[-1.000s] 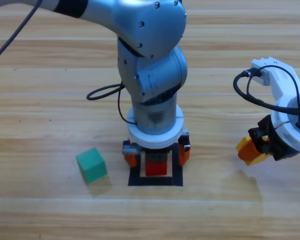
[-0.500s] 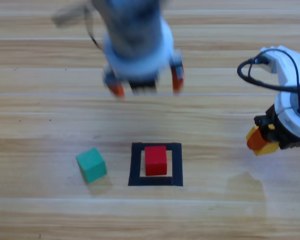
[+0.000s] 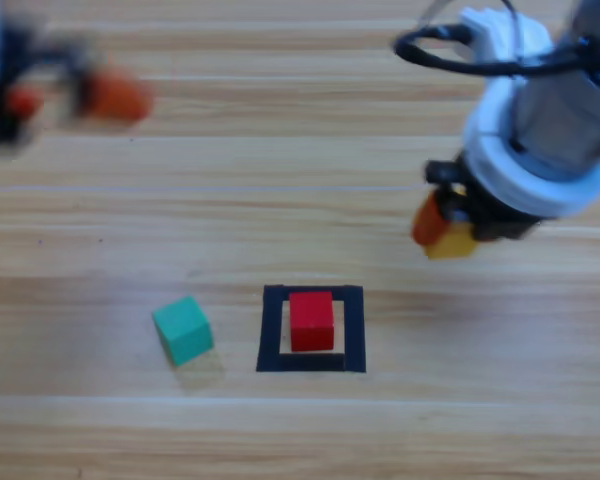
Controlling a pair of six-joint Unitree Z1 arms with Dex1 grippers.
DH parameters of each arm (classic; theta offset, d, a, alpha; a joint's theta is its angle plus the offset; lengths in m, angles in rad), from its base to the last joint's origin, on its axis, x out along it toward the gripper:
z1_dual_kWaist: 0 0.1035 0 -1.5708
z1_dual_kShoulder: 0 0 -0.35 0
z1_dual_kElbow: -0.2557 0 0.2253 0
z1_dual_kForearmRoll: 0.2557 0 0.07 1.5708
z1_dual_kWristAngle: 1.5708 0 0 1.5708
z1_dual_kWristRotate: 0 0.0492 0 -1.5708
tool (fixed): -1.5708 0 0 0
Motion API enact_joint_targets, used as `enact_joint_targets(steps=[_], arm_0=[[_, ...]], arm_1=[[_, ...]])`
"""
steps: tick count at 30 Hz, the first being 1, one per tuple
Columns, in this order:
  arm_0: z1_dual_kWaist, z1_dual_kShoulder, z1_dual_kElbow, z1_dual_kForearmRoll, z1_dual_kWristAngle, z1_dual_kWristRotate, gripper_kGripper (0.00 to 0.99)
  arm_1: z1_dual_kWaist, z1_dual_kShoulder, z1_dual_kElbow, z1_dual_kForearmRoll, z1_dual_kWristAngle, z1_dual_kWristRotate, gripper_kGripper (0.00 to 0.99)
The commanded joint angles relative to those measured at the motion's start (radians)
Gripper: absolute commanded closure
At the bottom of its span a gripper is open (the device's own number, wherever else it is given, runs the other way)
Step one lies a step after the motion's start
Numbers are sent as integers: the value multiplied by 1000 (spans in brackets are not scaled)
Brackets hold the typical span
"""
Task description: Stack the blocks in the rectangular block: red at the bottom, yellow in the middle, green on top
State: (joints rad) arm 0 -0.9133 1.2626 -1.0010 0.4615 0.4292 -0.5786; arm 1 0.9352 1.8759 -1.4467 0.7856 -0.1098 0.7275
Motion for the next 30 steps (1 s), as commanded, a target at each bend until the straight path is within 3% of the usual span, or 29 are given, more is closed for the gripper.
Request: enact_joint_targets(steps=[1,10,18,30], arm_0=[[-6,-190,16,68,-49,83,5],[-6,-193,18,115,-56,137,10],[-6,-183,15,124,-79,91,10],[-6,-151,15,124,-87,69,14]], arm_1=[[103,216,-201,110,-7,46,990],[126,344,-359,150,38,116,990],[135,474,-597,337,45,147,990],[140,517,-686,423,56,171,990]])
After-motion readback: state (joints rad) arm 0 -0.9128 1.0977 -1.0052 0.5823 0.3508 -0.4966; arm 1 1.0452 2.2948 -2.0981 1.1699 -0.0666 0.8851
